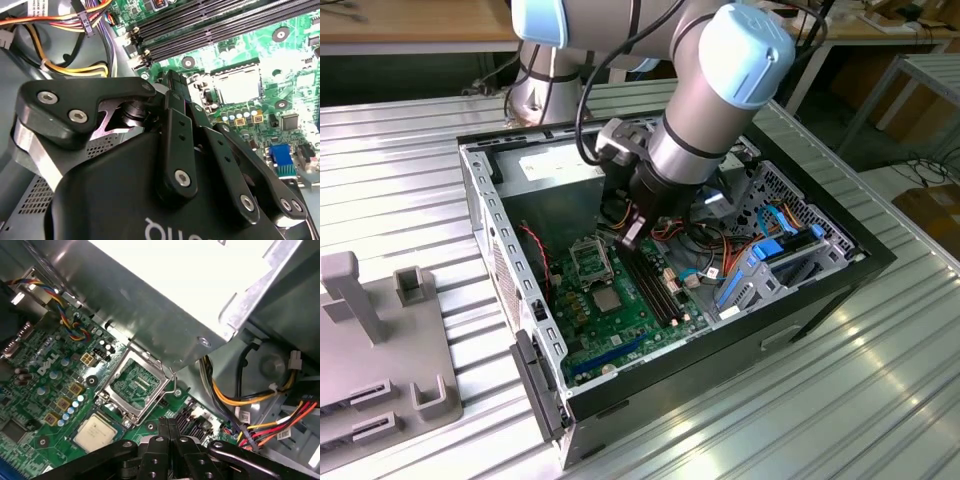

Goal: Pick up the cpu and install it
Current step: 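Close the cpu cover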

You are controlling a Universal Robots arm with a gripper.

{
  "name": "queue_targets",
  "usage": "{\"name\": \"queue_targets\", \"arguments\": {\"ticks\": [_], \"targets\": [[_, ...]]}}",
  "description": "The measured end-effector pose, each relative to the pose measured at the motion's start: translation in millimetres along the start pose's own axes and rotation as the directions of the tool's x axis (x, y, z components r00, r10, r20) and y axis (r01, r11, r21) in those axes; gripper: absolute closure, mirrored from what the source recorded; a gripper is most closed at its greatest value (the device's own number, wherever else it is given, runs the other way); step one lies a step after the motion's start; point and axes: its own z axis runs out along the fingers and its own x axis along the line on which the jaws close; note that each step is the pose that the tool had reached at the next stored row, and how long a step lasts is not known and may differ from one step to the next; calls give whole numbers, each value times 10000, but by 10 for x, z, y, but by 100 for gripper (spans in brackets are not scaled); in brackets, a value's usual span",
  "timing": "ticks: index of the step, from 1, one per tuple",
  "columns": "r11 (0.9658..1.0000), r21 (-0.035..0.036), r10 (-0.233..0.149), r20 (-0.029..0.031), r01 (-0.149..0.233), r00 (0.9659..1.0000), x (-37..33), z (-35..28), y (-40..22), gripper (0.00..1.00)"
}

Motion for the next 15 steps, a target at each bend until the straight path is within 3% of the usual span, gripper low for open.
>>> {"name": "queue_targets", "arguments": {"ticks": [3, 5, 8, 11, 13, 15], "targets": [[10000, -3, -4, 1, 4, 10000, -32, 28, 31, 89], [9999, -107, -19, 84, 20, 10000, -53, 47, 47, 89], [9999, -148, -37, 113, 38, 9999, -61, 77, 50, 89], [9985, -171, -521, 40, 521, 9986, -62, 86, 52, 89], [9948, -189, -1006, -38, 1005, 9949, -62, 88, 51, 89], [9922, -219, -1225, -51, 1224, 9925, -86, 90, 50, 89]]}}
